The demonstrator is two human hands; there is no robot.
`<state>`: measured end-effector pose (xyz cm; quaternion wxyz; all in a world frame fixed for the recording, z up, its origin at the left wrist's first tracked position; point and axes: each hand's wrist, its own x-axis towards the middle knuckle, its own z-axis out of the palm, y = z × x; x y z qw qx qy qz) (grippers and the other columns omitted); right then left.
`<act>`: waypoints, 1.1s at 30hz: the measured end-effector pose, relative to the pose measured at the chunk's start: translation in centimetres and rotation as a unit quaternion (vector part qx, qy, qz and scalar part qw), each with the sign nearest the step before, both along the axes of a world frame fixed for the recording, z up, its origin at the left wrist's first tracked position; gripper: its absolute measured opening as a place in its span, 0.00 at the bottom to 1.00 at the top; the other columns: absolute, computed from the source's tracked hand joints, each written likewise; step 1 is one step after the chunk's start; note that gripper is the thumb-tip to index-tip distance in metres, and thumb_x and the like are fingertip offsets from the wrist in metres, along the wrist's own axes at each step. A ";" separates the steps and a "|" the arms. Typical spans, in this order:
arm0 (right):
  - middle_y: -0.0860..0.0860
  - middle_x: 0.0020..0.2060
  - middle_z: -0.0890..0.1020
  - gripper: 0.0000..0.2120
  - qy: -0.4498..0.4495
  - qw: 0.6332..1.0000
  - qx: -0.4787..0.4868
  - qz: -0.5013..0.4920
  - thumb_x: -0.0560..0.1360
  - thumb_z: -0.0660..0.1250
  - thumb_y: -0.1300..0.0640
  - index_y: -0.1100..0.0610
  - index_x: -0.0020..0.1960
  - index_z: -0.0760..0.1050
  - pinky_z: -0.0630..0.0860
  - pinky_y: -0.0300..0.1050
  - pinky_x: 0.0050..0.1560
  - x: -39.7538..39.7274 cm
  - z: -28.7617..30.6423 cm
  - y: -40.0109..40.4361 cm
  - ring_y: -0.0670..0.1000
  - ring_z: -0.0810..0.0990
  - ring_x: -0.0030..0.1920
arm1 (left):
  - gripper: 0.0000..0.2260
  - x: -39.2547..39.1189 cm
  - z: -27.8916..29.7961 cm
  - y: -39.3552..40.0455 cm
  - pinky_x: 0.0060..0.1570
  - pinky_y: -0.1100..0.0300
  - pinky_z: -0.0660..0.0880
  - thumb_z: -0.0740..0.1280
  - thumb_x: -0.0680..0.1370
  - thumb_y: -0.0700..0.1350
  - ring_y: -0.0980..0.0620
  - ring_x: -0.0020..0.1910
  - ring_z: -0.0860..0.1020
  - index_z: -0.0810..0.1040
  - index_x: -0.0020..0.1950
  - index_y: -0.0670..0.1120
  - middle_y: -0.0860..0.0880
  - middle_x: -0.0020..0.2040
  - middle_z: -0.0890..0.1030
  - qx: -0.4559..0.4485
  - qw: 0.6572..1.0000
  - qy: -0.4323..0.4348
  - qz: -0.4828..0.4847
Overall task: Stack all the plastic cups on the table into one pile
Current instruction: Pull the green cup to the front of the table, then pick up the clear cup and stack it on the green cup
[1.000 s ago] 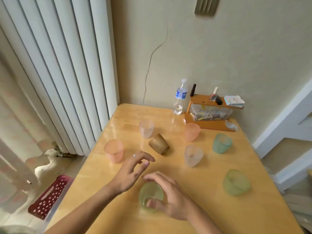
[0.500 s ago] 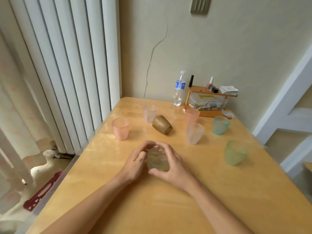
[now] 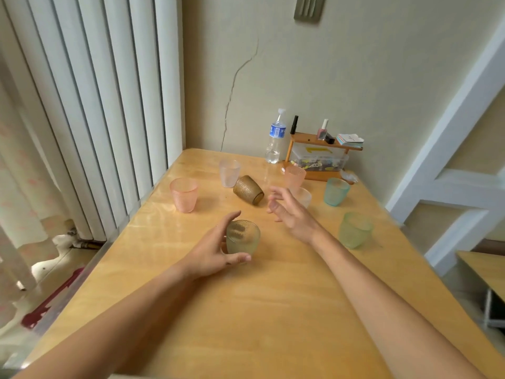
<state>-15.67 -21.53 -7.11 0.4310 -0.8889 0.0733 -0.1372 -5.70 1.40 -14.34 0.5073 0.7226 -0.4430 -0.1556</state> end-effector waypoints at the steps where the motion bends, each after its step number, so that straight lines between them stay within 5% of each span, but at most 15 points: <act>1: 0.49 0.67 0.74 0.34 -0.005 1.000 -0.009 -0.020 0.75 0.62 0.29 0.46 0.74 0.66 0.77 0.51 0.62 0.3 -0.1 -0.7 0.50 0.80 0.62 | 0.46 0.2 0.0 -0.3 0.62 0.71 0.75 0.83 0.68 0.57 0.66 0.66 0.78 0.63 0.81 0.54 0.52 0.71 0.77 -0.007 1.000 -0.004 0.009; 6: 0.54 0.60 0.77 0.19 -0.088 0.962 -0.153 -0.209 0.76 0.73 0.55 0.59 0.64 0.75 0.73 0.46 0.62 1.9 -2.0 -4.6 0.55 0.78 0.60 | 0.37 0.5 -0.6 -1.4 0.56 0.71 0.76 0.84 0.69 0.50 0.65 0.61 0.80 0.70 0.73 0.56 0.53 0.66 0.81 -0.035 0.999 -0.013 0.034; 10: 0.58 0.63 0.74 0.26 -0.058 0.921 -0.194 -0.333 0.70 0.77 0.53 0.59 0.65 0.74 0.71 0.54 0.61 3.0 -3.8 -6.2 0.63 0.73 0.64 | 0.35 0.6 -1.1 -2.1 0.58 0.65 0.78 0.82 0.67 0.56 0.59 0.63 0.80 0.70 0.70 0.61 0.56 0.64 0.81 -0.048 0.997 -0.018 0.051; 14: 0.61 0.69 0.71 0.41 0.022 0.949 -0.084 -0.302 0.70 0.79 0.49 0.56 0.76 0.62 0.69 0.51 0.66 4.0 -4.6 -6.6 0.62 0.71 0.69 | 0.35 0.5 -1.5 -2.3 0.59 0.65 0.77 0.81 0.67 0.55 0.60 0.63 0.78 0.70 0.71 0.58 0.59 0.63 0.80 -0.058 0.996 -0.034 0.056; 19: 0.60 0.66 0.75 0.37 0.011 0.947 -0.064 -0.314 0.69 0.79 0.52 0.56 0.71 0.64 0.73 0.50 0.58 4.7 -3.8 -5.8 0.62 0.76 0.64 | 0.38 1.0 -1.9 -2.4 0.61 0.56 0.80 0.82 0.67 0.57 0.54 0.64 0.80 0.70 0.74 0.55 0.54 0.64 0.81 -0.056 0.995 -0.034 0.080; 24: 0.53 0.63 0.77 0.37 -0.017 0.984 -0.042 -0.173 0.69 0.79 0.48 0.52 0.71 0.64 0.71 0.44 0.52 4.2 -1.5 -1.6 0.56 0.77 0.60 | 0.40 1.6 -1.9 -2.4 0.59 0.48 0.82 0.82 0.66 0.59 0.52 0.63 0.81 0.70 0.74 0.56 0.54 0.65 0.80 -0.072 0.989 -0.021 0.126; 33: 0.43 0.64 0.75 0.37 -0.099 0.991 -0.068 -0.067 0.67 0.79 0.45 0.47 0.69 0.64 0.79 0.50 0.57 2.6 1.7 3.7 0.50 0.78 0.58 | 0.43 1.5 -1.3 -2.4 0.56 0.46 0.83 0.84 0.65 0.60 0.51 0.65 0.81 0.71 0.76 0.55 0.52 0.66 0.81 -0.080 0.988 -0.016 0.133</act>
